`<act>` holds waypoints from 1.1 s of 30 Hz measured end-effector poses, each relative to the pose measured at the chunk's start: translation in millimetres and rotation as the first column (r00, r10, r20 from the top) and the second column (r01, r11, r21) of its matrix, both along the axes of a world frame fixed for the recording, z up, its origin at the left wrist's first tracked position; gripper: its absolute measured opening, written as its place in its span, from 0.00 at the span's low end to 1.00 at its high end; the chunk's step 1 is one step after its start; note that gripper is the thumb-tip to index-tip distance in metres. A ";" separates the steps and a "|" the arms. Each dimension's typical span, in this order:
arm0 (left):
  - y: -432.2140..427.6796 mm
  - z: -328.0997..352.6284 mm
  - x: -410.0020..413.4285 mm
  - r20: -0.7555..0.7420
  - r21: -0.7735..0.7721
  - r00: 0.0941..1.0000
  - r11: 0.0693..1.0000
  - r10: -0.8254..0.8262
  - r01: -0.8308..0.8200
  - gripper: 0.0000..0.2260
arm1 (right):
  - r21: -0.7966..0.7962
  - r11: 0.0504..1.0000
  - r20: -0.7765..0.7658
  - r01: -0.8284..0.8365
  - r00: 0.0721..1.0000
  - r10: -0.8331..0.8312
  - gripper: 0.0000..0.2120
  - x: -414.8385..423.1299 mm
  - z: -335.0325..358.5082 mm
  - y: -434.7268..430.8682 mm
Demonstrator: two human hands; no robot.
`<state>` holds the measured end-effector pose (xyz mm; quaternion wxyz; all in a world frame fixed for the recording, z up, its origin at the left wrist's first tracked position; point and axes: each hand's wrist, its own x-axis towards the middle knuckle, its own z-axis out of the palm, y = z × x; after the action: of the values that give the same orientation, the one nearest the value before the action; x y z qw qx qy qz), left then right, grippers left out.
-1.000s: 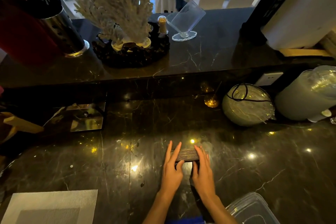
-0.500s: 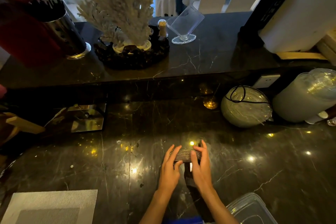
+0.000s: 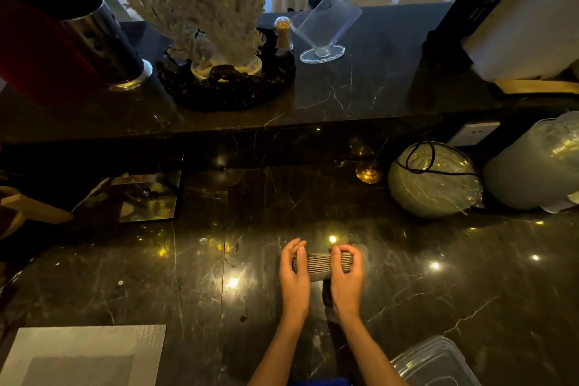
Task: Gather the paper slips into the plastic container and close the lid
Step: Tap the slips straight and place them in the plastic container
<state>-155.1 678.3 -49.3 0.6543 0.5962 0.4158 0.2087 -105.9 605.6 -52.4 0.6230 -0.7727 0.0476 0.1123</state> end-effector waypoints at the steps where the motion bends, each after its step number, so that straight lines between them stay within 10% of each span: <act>1: -1.4 -2.6 2.7 0.002 0.003 1.000 1.000 0.014 -0.014 0.09 | 0.001 1.000 0.012 -0.008 1.000 0.008 0.10 0.1 -0.2 0.1; 33: 9.0 -20.6 14.7 -0.076 0.075 0.996 0.996 0.048 -0.042 0.13 | -0.033 0.999 0.001 -0.027 1.000 0.027 0.05 -0.1 2.6 5.1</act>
<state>-140.4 687.4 -69.9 0.6107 0.6177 0.4463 0.2152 -106.1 610.7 -49.8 0.6085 -0.7836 0.0385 0.1192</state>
